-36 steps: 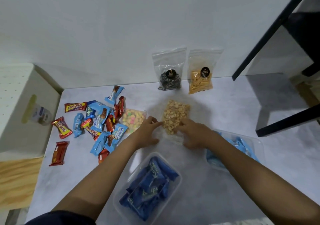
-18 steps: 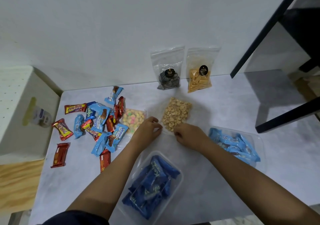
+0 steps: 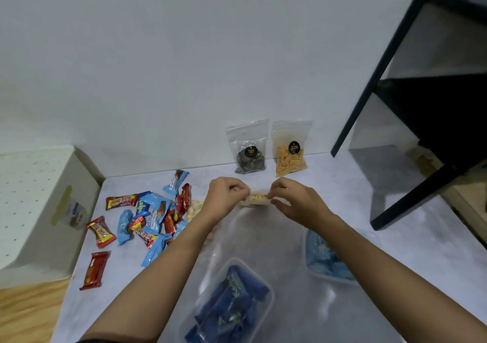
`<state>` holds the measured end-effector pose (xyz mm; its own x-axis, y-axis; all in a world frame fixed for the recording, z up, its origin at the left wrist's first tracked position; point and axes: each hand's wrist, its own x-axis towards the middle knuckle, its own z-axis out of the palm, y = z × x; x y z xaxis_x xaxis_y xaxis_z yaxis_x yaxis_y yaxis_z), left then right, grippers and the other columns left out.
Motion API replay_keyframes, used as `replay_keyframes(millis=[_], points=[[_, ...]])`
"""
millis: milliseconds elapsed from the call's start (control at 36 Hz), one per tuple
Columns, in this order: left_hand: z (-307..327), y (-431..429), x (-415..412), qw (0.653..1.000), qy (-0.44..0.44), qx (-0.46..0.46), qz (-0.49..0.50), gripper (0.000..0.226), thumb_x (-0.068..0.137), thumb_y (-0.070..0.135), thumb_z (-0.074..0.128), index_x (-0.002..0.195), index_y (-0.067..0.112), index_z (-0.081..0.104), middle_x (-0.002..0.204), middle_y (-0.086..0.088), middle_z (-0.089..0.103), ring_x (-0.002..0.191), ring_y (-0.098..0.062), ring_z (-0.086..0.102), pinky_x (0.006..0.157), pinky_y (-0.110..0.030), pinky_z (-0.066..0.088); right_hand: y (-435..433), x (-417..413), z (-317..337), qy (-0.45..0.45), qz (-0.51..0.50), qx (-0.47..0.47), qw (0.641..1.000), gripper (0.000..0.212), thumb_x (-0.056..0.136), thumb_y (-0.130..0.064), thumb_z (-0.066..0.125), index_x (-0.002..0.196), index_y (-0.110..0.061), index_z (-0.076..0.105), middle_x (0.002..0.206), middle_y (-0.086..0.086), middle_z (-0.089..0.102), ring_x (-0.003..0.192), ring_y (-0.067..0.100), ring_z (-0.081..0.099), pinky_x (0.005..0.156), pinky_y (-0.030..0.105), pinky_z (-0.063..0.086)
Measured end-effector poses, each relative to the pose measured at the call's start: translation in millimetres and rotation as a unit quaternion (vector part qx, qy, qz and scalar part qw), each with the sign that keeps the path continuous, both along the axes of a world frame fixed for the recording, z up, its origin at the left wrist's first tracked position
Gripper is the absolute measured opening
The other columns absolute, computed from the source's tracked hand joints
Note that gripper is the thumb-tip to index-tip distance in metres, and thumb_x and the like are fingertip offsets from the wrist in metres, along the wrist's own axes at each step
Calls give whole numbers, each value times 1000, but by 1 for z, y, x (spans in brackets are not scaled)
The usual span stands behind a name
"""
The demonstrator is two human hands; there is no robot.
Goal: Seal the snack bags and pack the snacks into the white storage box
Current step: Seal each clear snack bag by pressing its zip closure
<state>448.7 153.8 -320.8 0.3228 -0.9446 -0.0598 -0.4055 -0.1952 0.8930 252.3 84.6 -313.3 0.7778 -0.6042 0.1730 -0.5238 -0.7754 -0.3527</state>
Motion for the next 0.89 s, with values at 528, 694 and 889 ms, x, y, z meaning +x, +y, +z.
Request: replay_keyframes(millis=[528, 694, 889], points=[[-7, 14, 6, 987, 159, -13, 0, 9, 82, 3, 66, 90, 6, 69, 79, -9, 66, 70, -9, 61, 76, -20, 55, 1, 12, 0, -229, -181, 241, 926, 5, 78, -7, 72, 82, -7, 70, 74, 0, 65, 65, -3, 56, 62, 6, 43], [-15, 1, 2, 987, 153, -14, 43, 8, 85, 3, 62, 83, 11, 65, 71, -6, 61, 61, -7, 60, 66, -17, 53, -8, 5, -8, -245, -220, 318, 889, 8, 76, -5, 73, 77, -10, 68, 67, -1, 58, 62, 4, 54, 65, 15, 50], [-17, -12, -4, 997, 54, 9, 57, 9, 91, 16, 56, 82, 17, 60, 77, 3, 57, 59, -8, 57, 61, -16, 44, -16, 6, -7, -233, -192, 316, 899, 3, 80, -8, 68, 77, -7, 67, 71, -3, 60, 69, 9, 53, 71, 33, 52]])
